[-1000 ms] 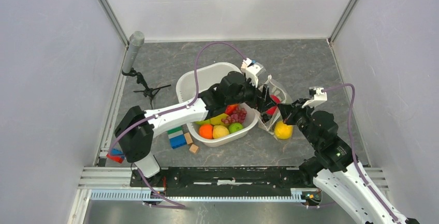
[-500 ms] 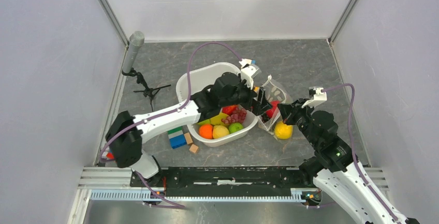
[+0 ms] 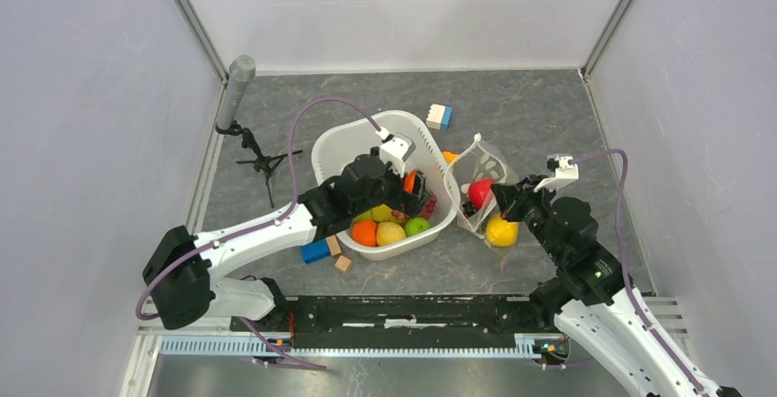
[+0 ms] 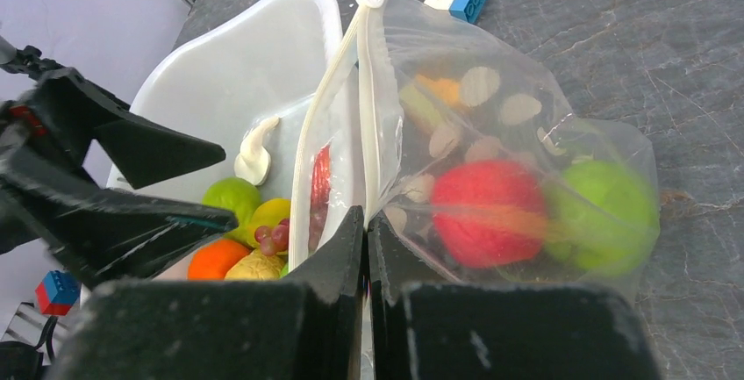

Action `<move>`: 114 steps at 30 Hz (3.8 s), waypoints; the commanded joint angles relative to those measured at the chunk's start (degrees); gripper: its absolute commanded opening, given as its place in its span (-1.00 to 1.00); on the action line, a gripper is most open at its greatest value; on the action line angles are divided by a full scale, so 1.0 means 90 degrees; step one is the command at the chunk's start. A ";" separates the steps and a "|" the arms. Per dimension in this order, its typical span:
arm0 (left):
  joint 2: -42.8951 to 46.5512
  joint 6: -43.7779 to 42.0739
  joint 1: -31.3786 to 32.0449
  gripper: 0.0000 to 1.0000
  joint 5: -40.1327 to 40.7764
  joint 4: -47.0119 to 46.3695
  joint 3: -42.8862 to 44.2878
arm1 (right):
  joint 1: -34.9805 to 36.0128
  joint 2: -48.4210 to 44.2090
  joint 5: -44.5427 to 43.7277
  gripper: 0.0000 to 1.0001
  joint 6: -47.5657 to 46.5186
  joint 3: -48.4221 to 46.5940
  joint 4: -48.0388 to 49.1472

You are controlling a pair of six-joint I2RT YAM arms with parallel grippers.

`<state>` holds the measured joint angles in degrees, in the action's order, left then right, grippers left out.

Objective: Place the food in the zip-top bag and seal the zipper
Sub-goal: Adjust the fake fruit in the bin, then pick up the fake fruit from the bin.

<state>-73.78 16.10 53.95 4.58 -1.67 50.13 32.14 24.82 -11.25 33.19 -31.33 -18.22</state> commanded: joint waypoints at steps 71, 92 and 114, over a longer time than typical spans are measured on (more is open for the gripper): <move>-0.1324 0.1913 -0.0702 1.00 0.2430 0.3797 0.0594 | 0.0013 0.0006 -0.0241 -0.88 -0.0021 -0.0100 0.0019; -0.1139 0.0924 -0.0712 0.96 0.1015 0.1935 0.1062 | 0.0013 0.0125 -0.0411 -0.88 -0.0220 -0.0169 -0.0056; -0.1846 -0.1717 -0.1698 1.00 0.0381 0.5954 0.2579 | 0.0013 0.0212 -0.0359 -0.88 -0.0344 -0.0205 0.0022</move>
<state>-87.33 5.93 38.96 12.47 44.99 69.84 32.14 27.07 -14.04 30.57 -31.40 -19.35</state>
